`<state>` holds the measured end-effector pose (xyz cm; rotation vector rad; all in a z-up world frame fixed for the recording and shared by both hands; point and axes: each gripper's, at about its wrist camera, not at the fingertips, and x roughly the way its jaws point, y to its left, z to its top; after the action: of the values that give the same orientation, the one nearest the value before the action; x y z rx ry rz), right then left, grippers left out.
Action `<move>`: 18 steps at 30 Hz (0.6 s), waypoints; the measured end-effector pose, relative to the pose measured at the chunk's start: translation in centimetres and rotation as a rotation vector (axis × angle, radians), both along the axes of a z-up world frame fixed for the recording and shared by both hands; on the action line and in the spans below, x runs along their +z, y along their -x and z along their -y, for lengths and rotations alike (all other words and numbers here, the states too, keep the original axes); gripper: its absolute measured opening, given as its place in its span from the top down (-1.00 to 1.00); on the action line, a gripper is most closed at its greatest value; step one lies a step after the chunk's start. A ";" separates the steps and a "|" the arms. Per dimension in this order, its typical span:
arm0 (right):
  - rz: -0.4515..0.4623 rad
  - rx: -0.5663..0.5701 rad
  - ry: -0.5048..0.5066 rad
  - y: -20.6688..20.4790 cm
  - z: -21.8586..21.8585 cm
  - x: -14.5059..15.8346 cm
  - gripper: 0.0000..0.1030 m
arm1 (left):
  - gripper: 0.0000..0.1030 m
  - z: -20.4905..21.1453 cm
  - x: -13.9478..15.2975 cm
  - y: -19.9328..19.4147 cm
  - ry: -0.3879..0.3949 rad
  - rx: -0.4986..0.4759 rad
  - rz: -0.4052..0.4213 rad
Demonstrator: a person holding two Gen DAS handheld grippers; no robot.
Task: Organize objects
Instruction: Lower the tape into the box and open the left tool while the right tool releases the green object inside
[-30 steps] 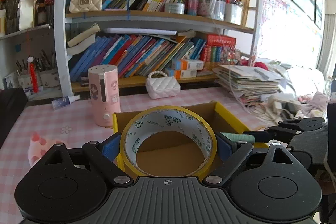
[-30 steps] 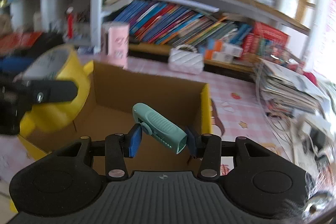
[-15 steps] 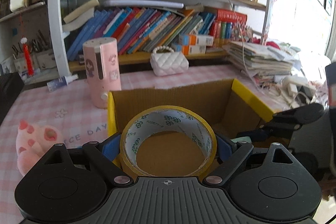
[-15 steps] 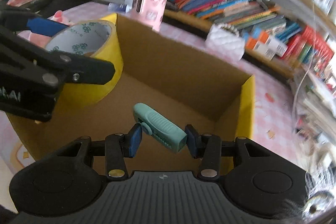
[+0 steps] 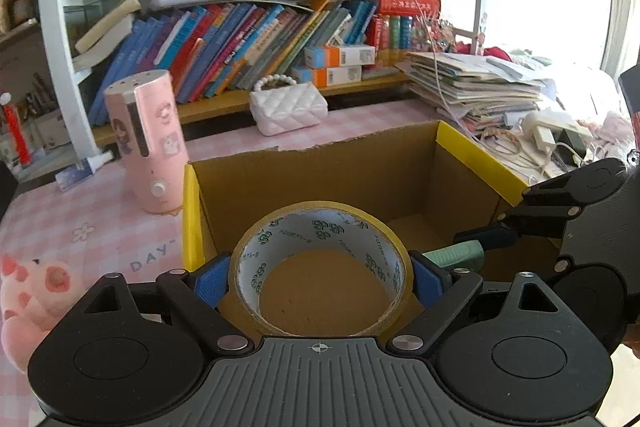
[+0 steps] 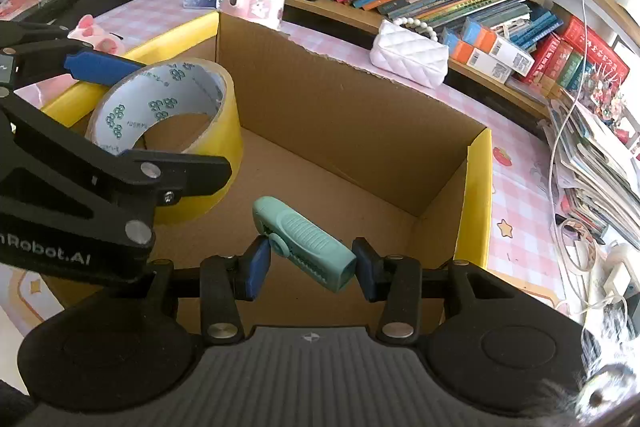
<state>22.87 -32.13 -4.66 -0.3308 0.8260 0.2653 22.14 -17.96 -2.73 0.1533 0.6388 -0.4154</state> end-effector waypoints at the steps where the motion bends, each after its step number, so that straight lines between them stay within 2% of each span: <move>1: -0.001 -0.003 0.001 -0.1 0.1 0.0 0.18 | -0.77 0.1 0.0 -0.1 -0.004 -0.001 -0.001; 10: 0.006 -0.022 0.012 -0.2 0.0 0.0 0.18 | -0.79 0.1 0.1 0.0 -0.009 -0.002 -0.007; 13: 0.027 -0.020 0.011 0.1 -0.1 0.2 0.07 | -0.82 -0.3 0.4 0.4 0.016 -0.005 0.005; 16: 0.044 -0.027 -0.004 0.5 0.0 0.6 -0.16 | -0.88 -0.5 1.3 1.3 0.035 -0.016 0.045; 18: 0.071 -0.037 -0.012 0.9 0.0 1.1 -0.18 | -0.89 -0.7 1.9 2.0 0.048 -0.018 0.069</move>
<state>21.98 -32.13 -3.60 -0.3122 0.7599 0.2229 20.14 -17.29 -0.81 0.1278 0.5595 -0.4409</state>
